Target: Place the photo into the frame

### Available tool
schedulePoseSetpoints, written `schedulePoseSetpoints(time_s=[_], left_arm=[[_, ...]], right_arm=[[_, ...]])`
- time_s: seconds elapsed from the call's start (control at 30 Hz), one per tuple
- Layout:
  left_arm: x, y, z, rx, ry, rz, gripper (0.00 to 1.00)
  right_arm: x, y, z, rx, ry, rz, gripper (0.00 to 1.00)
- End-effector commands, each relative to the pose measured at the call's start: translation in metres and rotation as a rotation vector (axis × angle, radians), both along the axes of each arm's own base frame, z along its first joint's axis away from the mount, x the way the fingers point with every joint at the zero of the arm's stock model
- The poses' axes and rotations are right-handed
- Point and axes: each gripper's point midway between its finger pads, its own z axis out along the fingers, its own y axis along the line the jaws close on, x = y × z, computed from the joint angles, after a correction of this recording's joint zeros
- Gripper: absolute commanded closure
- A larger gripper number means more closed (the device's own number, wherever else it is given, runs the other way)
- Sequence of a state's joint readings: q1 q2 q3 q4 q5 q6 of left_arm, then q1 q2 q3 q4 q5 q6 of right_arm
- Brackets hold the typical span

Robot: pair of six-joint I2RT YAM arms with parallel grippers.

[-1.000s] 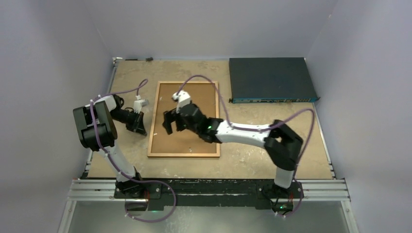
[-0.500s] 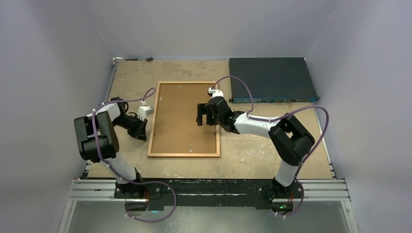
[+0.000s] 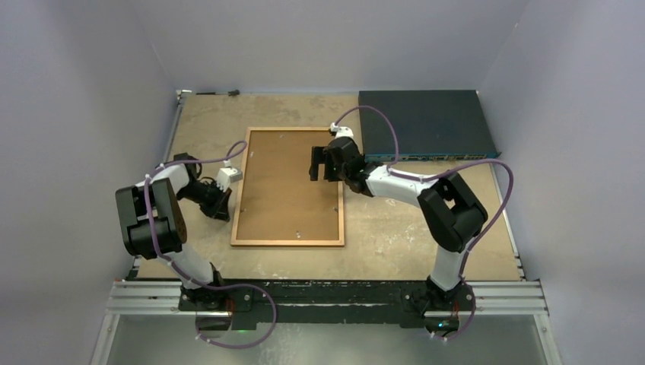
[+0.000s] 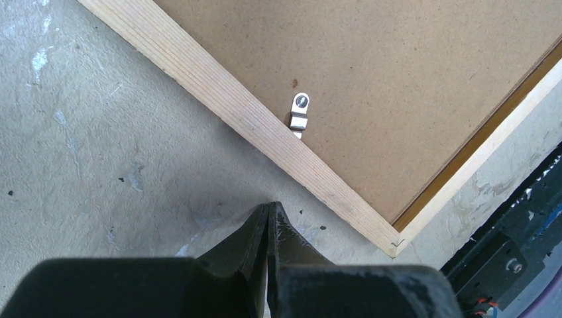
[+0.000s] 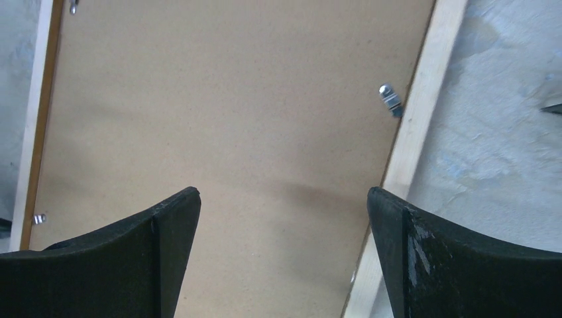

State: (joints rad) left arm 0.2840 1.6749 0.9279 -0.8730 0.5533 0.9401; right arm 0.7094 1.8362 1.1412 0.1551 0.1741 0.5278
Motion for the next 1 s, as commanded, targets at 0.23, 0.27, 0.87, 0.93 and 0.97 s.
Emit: schedulePoseSetpoints(time_s=[0.23,0.27,0.87,0.93,0.97], left_arm=[[0.005,-0.004,-0.002,0.032,-0.085,-0.094,1.0],[0.004,-0.005,-0.003,0.032,-0.081,-0.102,1.0],[-0.006,-0.037,-0.015,0.004,-0.052,-0.257,1.0],[-0.009,-0.044,-0.014,0.001,-0.052,-0.302,1.0],[-0.01,-0.047,-0.013,0.001,-0.052,-0.324,1.0]], right_arm=[[0.044,-0.022,-0.005,-0.046,-0.026,-0.112,0.01],[0.046,-0.02,-0.011,-0.05,-0.015,-0.109,0.01],[0.111,0.107,0.023,0.228,-0.034,0.172,0.01],[0.113,0.124,0.024,0.252,-0.026,0.226,0.01],[0.115,0.129,0.027,0.257,-0.031,0.242,0.01]])
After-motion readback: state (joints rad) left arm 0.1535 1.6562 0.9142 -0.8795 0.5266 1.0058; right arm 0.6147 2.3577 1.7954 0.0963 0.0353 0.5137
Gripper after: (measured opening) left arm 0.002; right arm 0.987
